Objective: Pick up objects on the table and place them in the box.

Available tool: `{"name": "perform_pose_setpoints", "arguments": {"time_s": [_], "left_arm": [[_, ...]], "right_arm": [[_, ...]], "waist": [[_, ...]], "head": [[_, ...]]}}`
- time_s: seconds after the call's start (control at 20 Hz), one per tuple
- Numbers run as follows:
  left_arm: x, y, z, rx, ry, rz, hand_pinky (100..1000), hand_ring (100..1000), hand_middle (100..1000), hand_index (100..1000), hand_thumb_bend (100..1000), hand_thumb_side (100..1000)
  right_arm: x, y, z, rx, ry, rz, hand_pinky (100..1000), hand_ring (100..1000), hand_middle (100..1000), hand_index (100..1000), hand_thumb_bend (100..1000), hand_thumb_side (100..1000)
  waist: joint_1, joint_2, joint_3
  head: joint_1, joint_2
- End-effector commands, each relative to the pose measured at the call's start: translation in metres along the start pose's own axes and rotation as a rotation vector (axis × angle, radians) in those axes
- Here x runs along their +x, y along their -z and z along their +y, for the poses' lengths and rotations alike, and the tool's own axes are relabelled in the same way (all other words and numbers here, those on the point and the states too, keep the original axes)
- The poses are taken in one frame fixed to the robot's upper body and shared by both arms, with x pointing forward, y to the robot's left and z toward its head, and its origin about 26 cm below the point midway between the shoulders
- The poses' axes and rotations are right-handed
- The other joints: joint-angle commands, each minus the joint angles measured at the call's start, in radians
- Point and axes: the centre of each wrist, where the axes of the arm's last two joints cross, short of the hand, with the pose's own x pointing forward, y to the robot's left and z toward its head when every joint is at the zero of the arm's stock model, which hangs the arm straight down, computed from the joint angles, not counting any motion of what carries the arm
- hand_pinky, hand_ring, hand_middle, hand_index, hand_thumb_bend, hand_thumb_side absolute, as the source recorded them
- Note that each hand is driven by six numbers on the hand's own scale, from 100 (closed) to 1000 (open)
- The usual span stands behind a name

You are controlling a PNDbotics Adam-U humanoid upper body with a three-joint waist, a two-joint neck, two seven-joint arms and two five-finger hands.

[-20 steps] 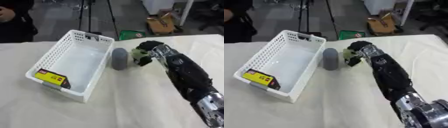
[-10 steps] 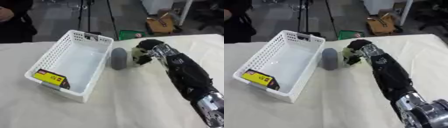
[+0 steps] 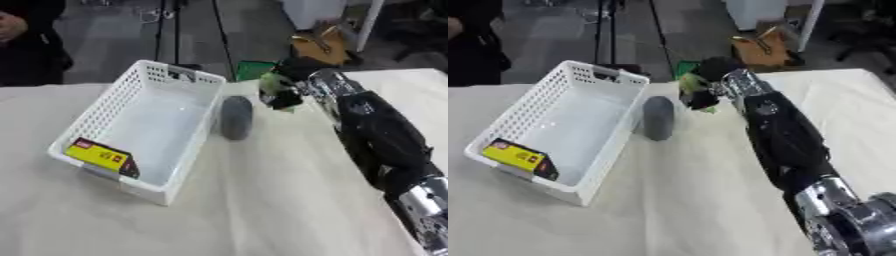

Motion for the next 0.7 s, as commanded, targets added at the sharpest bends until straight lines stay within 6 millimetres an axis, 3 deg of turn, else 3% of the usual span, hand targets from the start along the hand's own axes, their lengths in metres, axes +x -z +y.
{"name": "perform_pose_setpoints", "arguments": {"time_s": [0.05,0.4,0.7], "left_arm": [[0.004,0.006,-0.001,-0.015,-0.004,-0.022,708,694,798,752,100,668],[0.004,0.006,-0.001,-0.016,-0.003,-0.014,708,694,799,753,100,671],[0.004,0.006,-0.001,-0.017,-0.005,-0.007,707,693,798,753,100,672]], "right_arm": [[-0.016,-0.007,-0.036,-0.106,-0.032,0.013,799,809,559,724,100,907],[-0.010,-0.010,-0.079,-0.206,-0.090,-0.031,794,804,552,710,100,922],[0.011,-0.010,-0.122,-0.310,-0.141,-0.079,791,799,549,702,100,947]], "waist": [[-0.002,-0.029,0.000],[-0.010,-0.039,-0.002],[-0.018,-0.048,0.005]], "head": [[0.002,0.003],[0.003,0.008],[0.002,0.013]]}}
